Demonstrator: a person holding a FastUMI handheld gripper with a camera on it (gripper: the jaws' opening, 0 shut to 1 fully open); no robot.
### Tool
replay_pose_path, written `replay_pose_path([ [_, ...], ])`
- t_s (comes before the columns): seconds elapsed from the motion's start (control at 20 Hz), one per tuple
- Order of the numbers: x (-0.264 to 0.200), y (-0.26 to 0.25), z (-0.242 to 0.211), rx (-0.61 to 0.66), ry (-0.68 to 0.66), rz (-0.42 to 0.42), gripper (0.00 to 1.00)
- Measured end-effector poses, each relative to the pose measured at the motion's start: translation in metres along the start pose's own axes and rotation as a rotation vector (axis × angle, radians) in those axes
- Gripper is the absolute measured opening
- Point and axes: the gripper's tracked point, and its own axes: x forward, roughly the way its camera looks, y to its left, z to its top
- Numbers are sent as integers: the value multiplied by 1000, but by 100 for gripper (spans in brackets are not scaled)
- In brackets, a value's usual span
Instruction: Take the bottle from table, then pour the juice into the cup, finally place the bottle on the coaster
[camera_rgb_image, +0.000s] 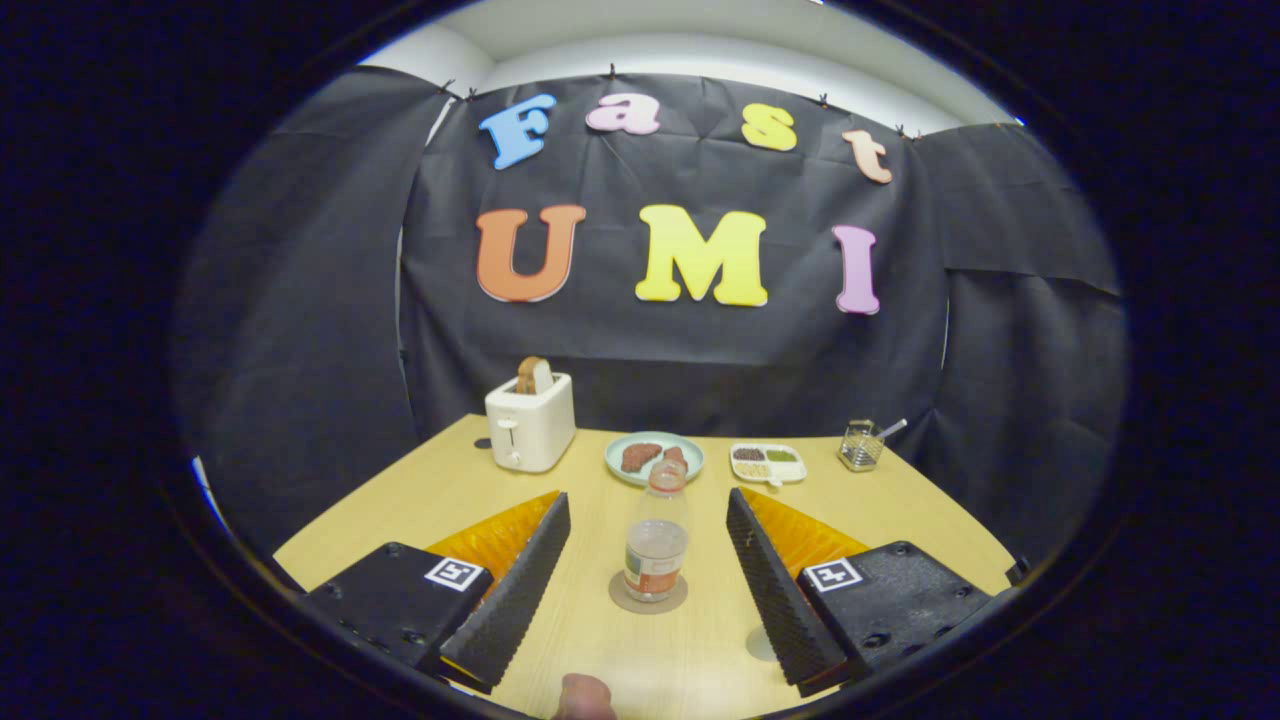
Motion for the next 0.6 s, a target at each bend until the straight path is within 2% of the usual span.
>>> replay_pose_path([
  [0.3, -57, 1, 55, 50, -132, 41, 100],
  [0.45, -92, 3, 70, 89, -184, 62, 100],
  [0.6, -127, -2, 70, 99, -204, 49, 100],
])
